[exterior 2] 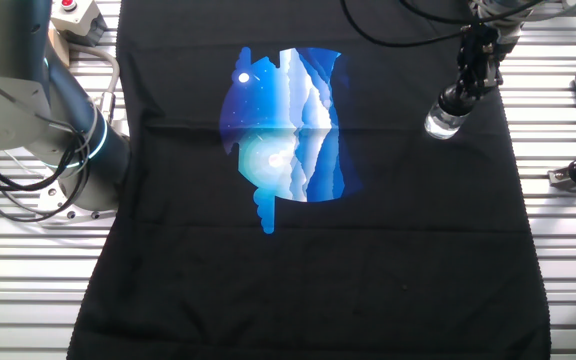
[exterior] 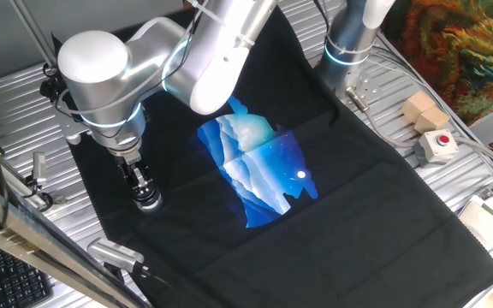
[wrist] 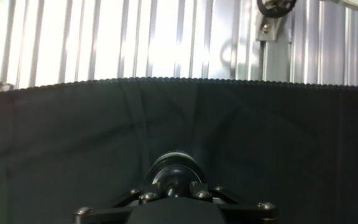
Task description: Screw the lid onto the jar
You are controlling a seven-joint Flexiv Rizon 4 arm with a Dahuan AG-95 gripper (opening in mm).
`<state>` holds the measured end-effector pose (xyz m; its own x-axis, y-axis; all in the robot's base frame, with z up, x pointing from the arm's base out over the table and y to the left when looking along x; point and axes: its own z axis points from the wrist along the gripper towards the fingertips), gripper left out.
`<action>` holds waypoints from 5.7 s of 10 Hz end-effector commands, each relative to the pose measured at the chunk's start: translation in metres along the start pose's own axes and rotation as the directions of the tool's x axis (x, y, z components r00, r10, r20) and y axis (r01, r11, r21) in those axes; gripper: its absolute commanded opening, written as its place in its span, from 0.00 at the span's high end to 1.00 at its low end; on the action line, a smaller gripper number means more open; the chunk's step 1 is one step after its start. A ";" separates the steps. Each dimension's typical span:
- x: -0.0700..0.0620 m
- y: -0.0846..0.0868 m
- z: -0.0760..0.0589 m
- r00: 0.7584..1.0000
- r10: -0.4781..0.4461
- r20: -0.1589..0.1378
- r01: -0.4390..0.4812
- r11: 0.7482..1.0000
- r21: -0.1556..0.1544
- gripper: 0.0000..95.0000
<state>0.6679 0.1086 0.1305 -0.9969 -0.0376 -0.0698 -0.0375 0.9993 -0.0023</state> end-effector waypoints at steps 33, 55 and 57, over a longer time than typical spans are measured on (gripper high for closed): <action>-0.001 -0.003 0.000 0.962 0.273 0.004 -0.273 0.962 0.025 1.00; -0.002 -0.005 -0.003 0.992 0.127 0.011 -0.128 0.991 0.028 0.00; -0.002 -0.006 -0.004 0.993 0.114 0.011 -0.114 0.993 0.026 0.00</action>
<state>0.6703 0.1023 0.1353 -0.9941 0.0722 -0.0808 0.0740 0.9971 -0.0192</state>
